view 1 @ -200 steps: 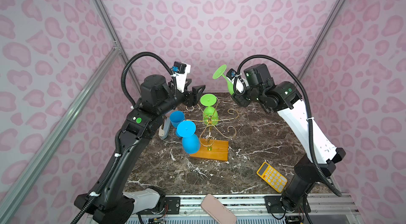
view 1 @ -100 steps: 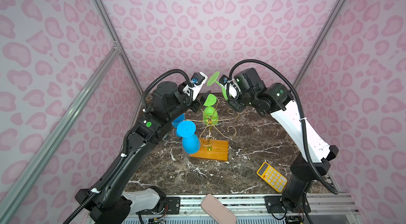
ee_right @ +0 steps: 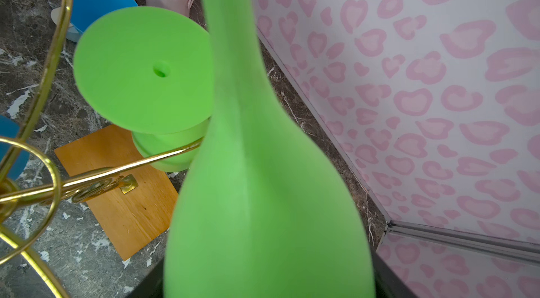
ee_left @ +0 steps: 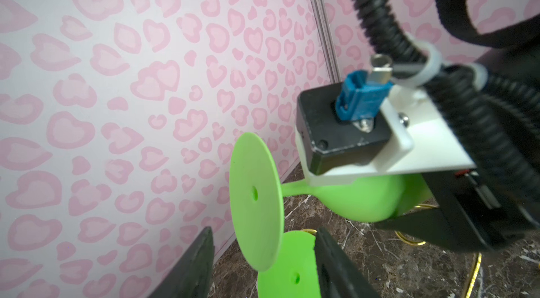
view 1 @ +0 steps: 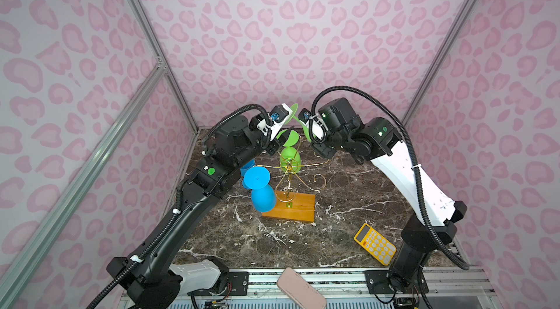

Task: Take the wine glass off the wine glass rack
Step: Pick up the wine glass from the wine glass rack.

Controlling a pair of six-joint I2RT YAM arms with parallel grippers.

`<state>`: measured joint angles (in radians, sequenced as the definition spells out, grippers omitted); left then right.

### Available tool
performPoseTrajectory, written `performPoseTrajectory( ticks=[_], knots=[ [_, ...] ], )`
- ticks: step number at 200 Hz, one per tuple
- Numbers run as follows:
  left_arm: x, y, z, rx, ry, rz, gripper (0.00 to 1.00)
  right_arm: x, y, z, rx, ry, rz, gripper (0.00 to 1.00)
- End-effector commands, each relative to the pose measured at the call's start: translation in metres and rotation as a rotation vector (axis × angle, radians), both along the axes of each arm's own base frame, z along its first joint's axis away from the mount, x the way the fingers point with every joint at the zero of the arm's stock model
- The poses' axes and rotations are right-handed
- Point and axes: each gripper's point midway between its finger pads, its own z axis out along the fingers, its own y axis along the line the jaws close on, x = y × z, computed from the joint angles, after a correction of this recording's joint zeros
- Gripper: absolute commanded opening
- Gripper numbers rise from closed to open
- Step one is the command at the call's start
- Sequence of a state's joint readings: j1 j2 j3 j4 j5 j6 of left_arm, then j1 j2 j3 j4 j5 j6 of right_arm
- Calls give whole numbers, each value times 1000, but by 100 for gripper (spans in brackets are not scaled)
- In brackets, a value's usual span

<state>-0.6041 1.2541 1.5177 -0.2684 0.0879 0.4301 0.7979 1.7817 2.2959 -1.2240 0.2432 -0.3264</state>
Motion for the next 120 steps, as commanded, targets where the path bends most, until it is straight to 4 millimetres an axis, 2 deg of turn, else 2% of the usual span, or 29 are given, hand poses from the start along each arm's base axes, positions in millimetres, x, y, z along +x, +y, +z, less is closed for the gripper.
performPoseTrajectory(
  ticks=[1, 32, 49, 52, 58, 120],
  knots=[
    [-3, -6, 16, -26, -49, -37, 54, 0, -1, 3, -9, -18, -4, 64],
    [2, -10, 10, -13, -20, -41, 38, 0, 0, 3, -6, -21, -9, 63],
    [4, -10, 5, -5, -12, -35, 37, -1, 0, 4, 2, -19, -6, 63],
    [5, -10, 5, -5, -13, -33, 33, -1, 0, 4, 3, -18, -5, 63],
    [5, -10, 5, -5, -12, -30, 31, -1, 1, 4, 5, -16, -4, 63],
    [9, -10, 3, -6, -17, -17, 27, -5, 7, 2, 26, 0, 16, 62]
  ],
)
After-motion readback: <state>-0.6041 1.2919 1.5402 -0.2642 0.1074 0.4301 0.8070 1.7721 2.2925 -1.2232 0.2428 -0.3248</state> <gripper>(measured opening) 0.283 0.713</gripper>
